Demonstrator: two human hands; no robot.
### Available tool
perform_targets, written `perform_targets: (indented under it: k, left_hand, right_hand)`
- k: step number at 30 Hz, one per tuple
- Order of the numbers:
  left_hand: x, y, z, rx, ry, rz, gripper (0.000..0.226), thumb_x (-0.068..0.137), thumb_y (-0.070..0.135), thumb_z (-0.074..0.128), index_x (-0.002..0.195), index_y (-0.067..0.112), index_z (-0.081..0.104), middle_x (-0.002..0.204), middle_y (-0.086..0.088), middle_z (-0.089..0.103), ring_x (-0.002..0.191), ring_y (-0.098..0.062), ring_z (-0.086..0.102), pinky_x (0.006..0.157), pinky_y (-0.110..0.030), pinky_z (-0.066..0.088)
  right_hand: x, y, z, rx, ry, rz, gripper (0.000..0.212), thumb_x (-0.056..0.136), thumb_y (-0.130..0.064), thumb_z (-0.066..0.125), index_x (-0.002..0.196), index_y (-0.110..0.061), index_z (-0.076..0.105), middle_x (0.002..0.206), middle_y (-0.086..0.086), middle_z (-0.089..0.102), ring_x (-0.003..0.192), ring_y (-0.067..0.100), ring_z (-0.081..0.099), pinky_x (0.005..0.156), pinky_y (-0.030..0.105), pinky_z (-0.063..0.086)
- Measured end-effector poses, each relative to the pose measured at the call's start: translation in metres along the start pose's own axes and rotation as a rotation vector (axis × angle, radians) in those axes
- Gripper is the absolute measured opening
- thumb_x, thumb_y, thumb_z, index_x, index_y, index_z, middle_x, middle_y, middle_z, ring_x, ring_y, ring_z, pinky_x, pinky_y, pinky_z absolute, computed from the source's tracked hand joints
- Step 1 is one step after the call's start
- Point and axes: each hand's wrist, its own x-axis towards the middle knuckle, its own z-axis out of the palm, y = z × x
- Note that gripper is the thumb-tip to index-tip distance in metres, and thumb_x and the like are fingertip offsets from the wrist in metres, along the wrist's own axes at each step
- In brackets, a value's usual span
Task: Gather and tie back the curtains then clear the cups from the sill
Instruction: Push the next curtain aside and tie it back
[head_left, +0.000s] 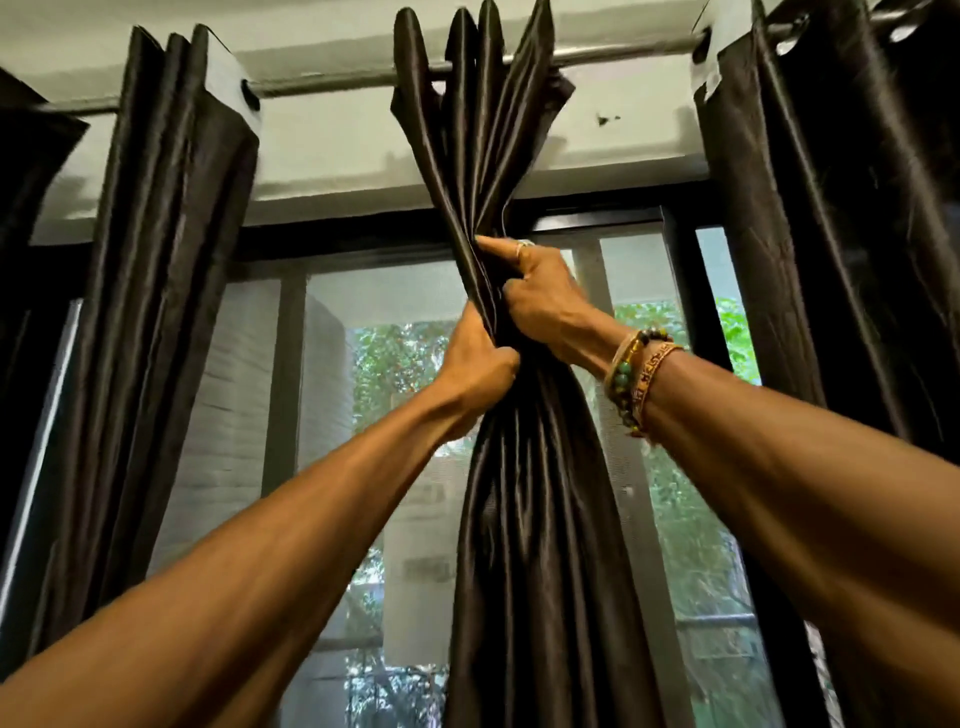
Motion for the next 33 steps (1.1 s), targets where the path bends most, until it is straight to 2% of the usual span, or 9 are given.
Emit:
perform_targets:
  k: [4, 8, 11, 13, 19, 23, 27, 30, 33]
  left_hand:
    - [0.009, -0.006, -0.031, -0.008, 0.095, -0.045, 0.049, 0.075, 0.009, 0.070, 0.120, 0.015, 0.052, 0.097, 0.000, 0.065, 0.089, -0.015, 0.065, 0.065, -0.015, 0.053]
    - [0.048, -0.007, -0.044, -0.046, 0.174, -0.055, 0.096, 0.064, 0.040, 0.090, 0.139, 0.019, 0.033, 0.131, -0.001, 0.058, 0.118, -0.016, 0.060, 0.101, -0.037, 0.051]
    - [0.080, -0.007, -0.047, 0.114, 0.123, -0.009, 0.130, 0.057, 0.044, 0.093, 0.156, 0.025, 0.010, 0.157, -0.005, 0.033, 0.141, -0.022, 0.037, 0.116, -0.043, 0.035]
    - [0.097, -0.012, -0.050, 0.161, 0.101, -0.048, 0.125, 0.065, 0.024, 0.089, 0.157, 0.024, 0.005, 0.158, -0.009, 0.032, 0.141, -0.026, 0.037, 0.115, -0.044, 0.035]
    - [0.111, -0.021, -0.048, 0.148, 0.001, 0.010, 0.096, 0.075, -0.005, 0.066, 0.154, 0.021, 0.018, 0.136, -0.009, 0.054, 0.119, -0.022, 0.057, 0.102, -0.040, 0.050]
    - [0.106, -0.005, -0.026, 0.022, 0.038, 0.067, 0.075, 0.085, -0.009, 0.048, 0.151, 0.018, 0.028, 0.118, -0.012, 0.062, 0.097, -0.019, 0.065, 0.077, -0.027, 0.060]
    - [0.088, -0.004, -0.022, -0.246, 0.147, -0.058, 0.053, 0.084, 0.031, 0.051, 0.130, 0.005, 0.051, 0.093, -0.014, 0.065, 0.082, -0.027, 0.065, 0.075, -0.044, 0.057]
    - [0.059, -0.021, -0.012, -0.079, 0.264, -0.231, 0.074, 0.068, 0.062, 0.069, 0.117, 0.010, 0.053, 0.106, -0.010, 0.068, 0.091, -0.028, 0.067, 0.085, -0.045, 0.058]
    - [0.026, -0.036, 0.003, 0.267, 0.182, -0.263, 0.067, 0.066, 0.047, 0.081, 0.120, 0.019, 0.052, 0.105, 0.000, 0.065, 0.091, -0.023, 0.064, 0.080, -0.038, 0.057]
  right_hand:
    - [0.011, 0.004, -0.019, 0.050, -0.138, 0.061, 0.034, 0.081, -0.007, 0.057, 0.112, -0.003, 0.071, 0.106, 0.012, 0.070, 0.086, 0.004, 0.062, 0.090, 0.032, 0.056]
    - [0.030, 0.023, -0.021, 0.058, 0.261, 0.178, 0.089, 0.055, -0.068, 0.077, 0.119, -0.011, 0.053, 0.114, 0.010, 0.064, 0.101, 0.017, 0.063, 0.091, 0.046, 0.055]
    - [0.055, 0.034, -0.026, 0.168, 0.277, 0.204, 0.122, 0.063, -0.051, 0.085, 0.155, -0.021, 0.010, 0.151, 0.010, 0.042, 0.133, 0.022, 0.047, 0.112, 0.039, 0.041]
    - [0.072, 0.039, -0.027, 0.087, 0.217, 0.180, 0.112, 0.074, -0.020, 0.079, 0.158, -0.030, 0.004, 0.153, 0.009, 0.041, 0.129, 0.024, 0.051, 0.102, 0.038, 0.050]
    - [0.082, 0.041, -0.011, -0.021, 0.247, 0.207, 0.069, 0.089, 0.007, 0.050, 0.150, -0.025, 0.040, 0.135, -0.009, 0.054, 0.110, 0.017, 0.062, 0.089, 0.022, 0.054]
    - [0.101, 0.010, 0.021, 0.082, 0.098, 0.036, 0.049, 0.086, 0.008, 0.051, 0.125, -0.016, 0.069, 0.114, 0.000, 0.071, 0.102, 0.016, 0.068, 0.093, 0.031, 0.056]
    - [0.100, -0.002, 0.019, 0.185, -0.031, 0.122, 0.022, 0.074, -0.020, 0.053, 0.087, -0.013, 0.070, 0.084, 0.003, 0.065, 0.072, 0.015, 0.058, 0.062, 0.026, 0.050]
    - [0.101, 0.010, 0.024, 0.233, 0.049, 0.214, 0.076, 0.064, -0.065, 0.076, 0.116, -0.012, 0.062, 0.109, 0.000, 0.066, 0.094, 0.016, 0.063, 0.077, 0.030, 0.052]
    - [0.102, 0.008, 0.028, -0.088, 0.012, 0.246, 0.120, 0.045, -0.078, 0.082, 0.133, -0.004, 0.050, 0.124, 0.004, 0.060, 0.107, 0.019, 0.059, 0.085, 0.029, 0.051]
